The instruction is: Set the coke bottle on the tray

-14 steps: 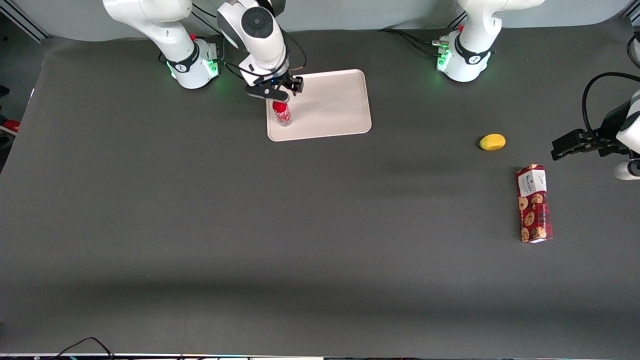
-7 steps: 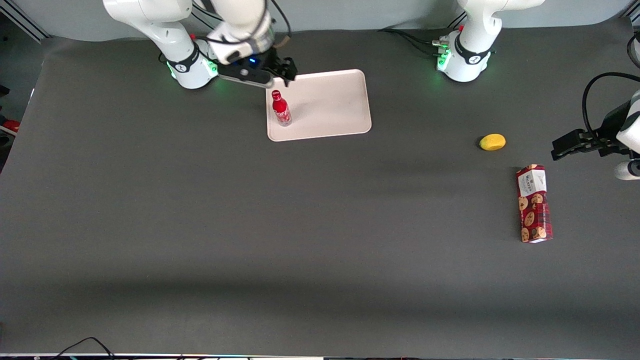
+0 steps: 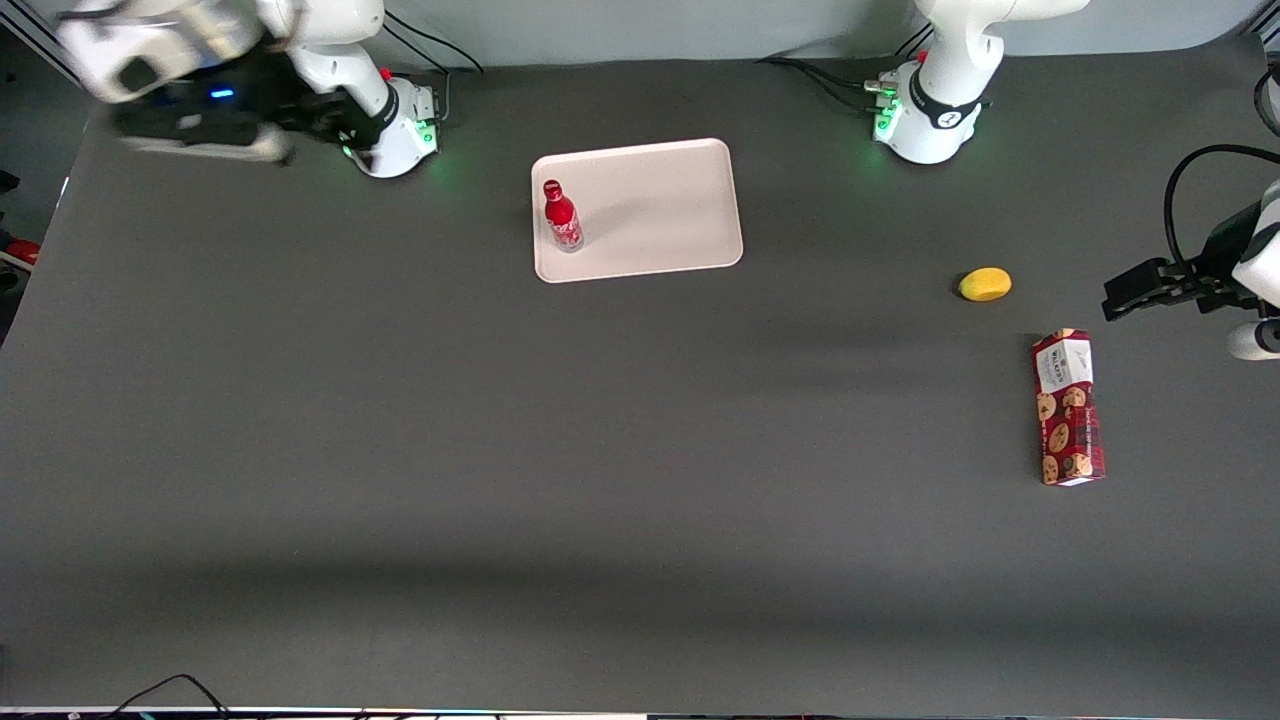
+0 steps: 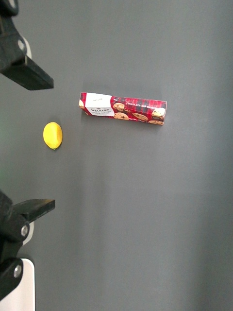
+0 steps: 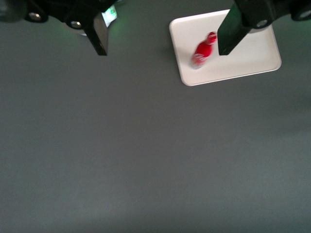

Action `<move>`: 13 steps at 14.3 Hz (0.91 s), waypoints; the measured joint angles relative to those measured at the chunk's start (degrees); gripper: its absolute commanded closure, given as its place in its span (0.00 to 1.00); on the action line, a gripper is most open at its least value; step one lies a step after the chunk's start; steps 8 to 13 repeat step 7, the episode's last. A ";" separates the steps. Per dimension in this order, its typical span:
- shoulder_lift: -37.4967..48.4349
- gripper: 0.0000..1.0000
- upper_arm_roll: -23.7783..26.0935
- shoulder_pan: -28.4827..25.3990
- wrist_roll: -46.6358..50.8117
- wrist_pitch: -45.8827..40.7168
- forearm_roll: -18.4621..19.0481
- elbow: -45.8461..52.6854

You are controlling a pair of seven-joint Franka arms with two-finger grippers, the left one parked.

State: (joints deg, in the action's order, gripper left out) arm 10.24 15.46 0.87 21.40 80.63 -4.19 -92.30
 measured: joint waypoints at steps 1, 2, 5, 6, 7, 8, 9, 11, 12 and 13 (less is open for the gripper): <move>-0.15 0.00 -4.08 0.13 -5.19 -0.02 0.09 -0.01; -0.46 0.00 -7.63 0.24 -9.09 0.02 0.16 -0.07; -1.42 0.00 -12.68 0.30 -12.94 0.84 1.14 -1.32; -1.72 0.00 -12.83 0.29 -12.95 1.15 1.26 -1.58; -1.97 0.00 -12.81 0.14 -12.94 1.46 1.39 -1.56; -1.97 0.00 -12.81 0.14 -12.94 1.46 1.39 -1.56; -1.97 0.00 -12.81 0.14 -12.94 1.46 1.39 -1.56; -1.97 0.00 -12.81 0.14 -12.94 1.46 1.39 -1.56; -1.97 0.00 -12.81 0.14 -12.94 1.46 1.39 -1.56; -1.97 0.00 -12.81 0.14 -12.94 1.46 1.39 -1.56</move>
